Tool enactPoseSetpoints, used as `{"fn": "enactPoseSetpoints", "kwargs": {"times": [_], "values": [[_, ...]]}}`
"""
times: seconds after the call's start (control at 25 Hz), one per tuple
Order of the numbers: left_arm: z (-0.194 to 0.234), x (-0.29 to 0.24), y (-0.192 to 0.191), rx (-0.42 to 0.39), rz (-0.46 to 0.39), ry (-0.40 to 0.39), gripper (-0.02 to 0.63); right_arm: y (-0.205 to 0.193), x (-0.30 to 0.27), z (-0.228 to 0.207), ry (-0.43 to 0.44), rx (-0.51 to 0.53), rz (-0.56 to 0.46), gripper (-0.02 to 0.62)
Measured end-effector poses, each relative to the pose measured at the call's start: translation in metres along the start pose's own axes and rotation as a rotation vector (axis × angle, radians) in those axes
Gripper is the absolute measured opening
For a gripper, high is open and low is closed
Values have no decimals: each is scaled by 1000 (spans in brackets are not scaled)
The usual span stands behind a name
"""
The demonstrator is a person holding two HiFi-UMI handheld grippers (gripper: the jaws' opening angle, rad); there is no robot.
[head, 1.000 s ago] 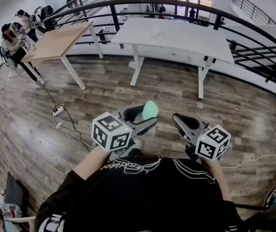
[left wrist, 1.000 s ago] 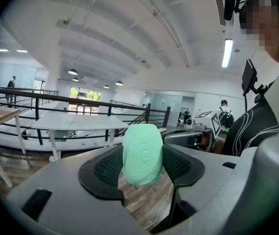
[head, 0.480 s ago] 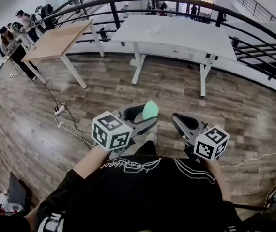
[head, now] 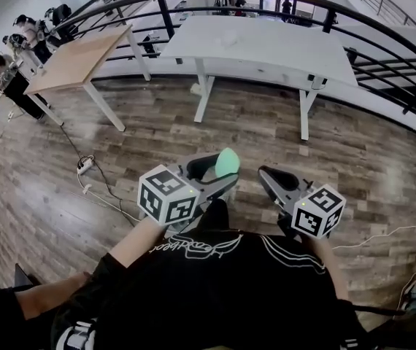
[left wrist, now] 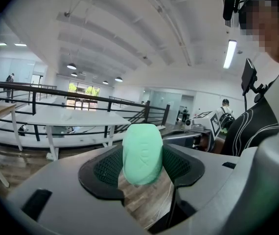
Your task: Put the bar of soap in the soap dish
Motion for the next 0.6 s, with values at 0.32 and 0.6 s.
{"fn": "enactPoseSetpoints", "kwargs": {"times": [0.32,0.6], "values": [[82,2,1,42,-26,10,256,5,-75,-27,8,6,40,20],[193,-1,16,64,-2,22,256,23,-177,-73,0,-18,78,20]]}}
Point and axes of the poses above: the fingertips, and each gripper's own axes: x backward along the fingers, z to its left, y out of its top, the point moved 1 cm from there along x, backward along the fingers, and after that the axes turned 8 degrees about -y, right-handed, at the moved point
